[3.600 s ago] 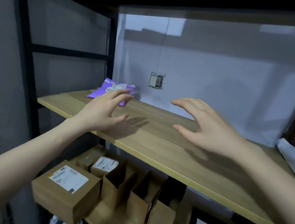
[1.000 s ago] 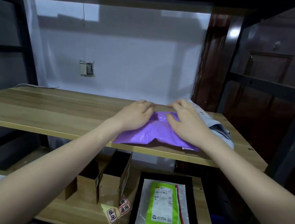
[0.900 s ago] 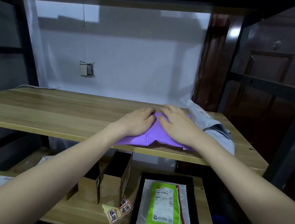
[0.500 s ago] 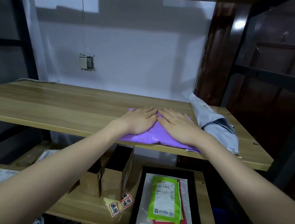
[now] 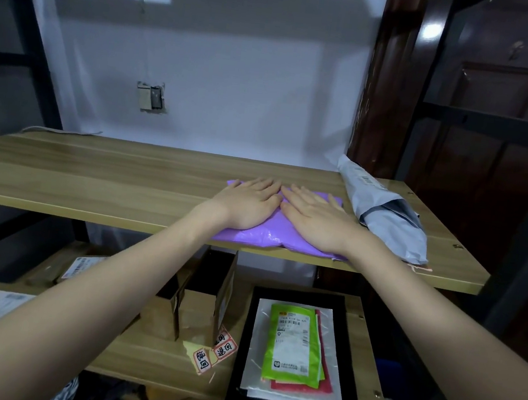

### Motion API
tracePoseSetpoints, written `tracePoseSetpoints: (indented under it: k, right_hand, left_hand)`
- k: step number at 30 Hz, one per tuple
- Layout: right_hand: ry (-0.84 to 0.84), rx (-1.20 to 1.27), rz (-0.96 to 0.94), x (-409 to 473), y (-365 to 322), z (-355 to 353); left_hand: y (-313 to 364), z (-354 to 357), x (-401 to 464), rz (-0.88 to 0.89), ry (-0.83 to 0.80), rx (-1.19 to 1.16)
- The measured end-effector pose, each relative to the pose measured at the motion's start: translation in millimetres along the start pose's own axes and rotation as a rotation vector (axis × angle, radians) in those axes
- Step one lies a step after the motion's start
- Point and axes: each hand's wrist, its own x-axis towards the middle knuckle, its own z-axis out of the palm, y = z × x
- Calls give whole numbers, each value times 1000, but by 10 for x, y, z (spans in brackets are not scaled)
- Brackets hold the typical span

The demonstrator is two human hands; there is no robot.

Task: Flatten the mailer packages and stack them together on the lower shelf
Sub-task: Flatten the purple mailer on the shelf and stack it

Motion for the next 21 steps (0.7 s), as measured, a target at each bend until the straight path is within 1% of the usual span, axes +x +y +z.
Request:
tracePoseSetpoints:
  k: [15, 21]
  right_hand:
    - [-64, -27, 11, 29, 3, 24]
    - [-83, 15, 10, 35, 19, 45]
  left_hand:
    - [-4, 1, 34, -4, -62, 58]
    - [5, -5, 25, -8, -70, 32]
